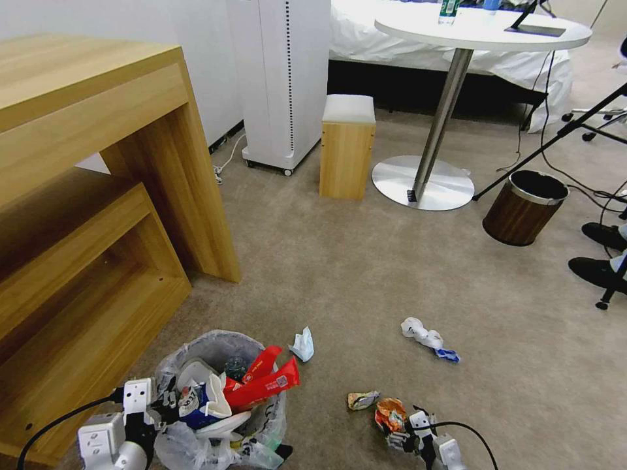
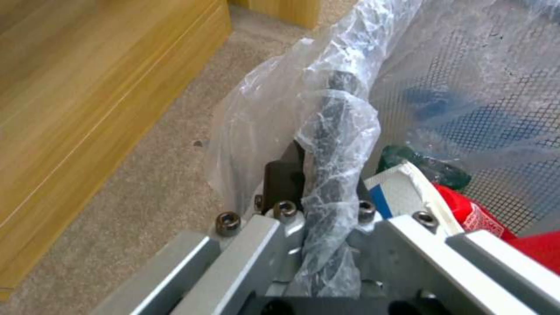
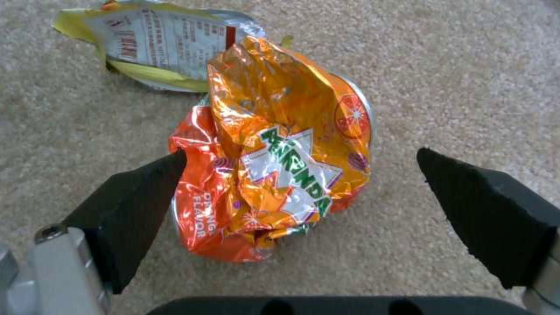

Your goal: Pick up the trash bin and place the garbage on the floor into it.

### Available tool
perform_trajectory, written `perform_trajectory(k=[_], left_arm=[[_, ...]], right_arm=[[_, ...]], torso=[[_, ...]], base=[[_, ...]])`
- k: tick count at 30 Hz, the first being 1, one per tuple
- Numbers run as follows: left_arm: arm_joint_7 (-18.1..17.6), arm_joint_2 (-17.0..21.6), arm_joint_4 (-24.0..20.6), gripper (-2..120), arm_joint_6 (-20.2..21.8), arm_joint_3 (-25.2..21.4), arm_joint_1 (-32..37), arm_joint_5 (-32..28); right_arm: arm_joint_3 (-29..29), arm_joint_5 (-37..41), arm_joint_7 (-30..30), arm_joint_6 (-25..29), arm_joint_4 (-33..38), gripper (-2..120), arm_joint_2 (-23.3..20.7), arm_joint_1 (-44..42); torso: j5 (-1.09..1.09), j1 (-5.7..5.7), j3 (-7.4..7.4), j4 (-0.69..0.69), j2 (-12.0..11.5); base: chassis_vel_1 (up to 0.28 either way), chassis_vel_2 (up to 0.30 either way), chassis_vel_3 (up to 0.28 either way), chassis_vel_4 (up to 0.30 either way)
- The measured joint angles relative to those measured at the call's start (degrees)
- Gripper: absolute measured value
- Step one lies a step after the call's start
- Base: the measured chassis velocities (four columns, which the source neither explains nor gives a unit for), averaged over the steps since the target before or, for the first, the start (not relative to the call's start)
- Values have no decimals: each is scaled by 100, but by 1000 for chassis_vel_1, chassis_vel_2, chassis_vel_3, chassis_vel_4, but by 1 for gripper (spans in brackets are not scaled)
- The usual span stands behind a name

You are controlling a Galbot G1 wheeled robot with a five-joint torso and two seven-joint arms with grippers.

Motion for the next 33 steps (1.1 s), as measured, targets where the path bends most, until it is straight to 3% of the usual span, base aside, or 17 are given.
perform_trajectory(k=[26, 33], left_arm=[[172, -117, 15, 0, -199, 529, 122, 746], [182, -101, 51, 0, -216, 548, 110, 741]], right_arm=[[-472, 70, -104, 229, -329, 99, 242, 376], [-480, 102, -123, 300, -242, 73, 187, 405]], torso=[[0, 0, 0, 0, 0], [0, 0, 0, 0, 0]], base=[[0, 0, 0, 0], [0, 0, 0, 0]])
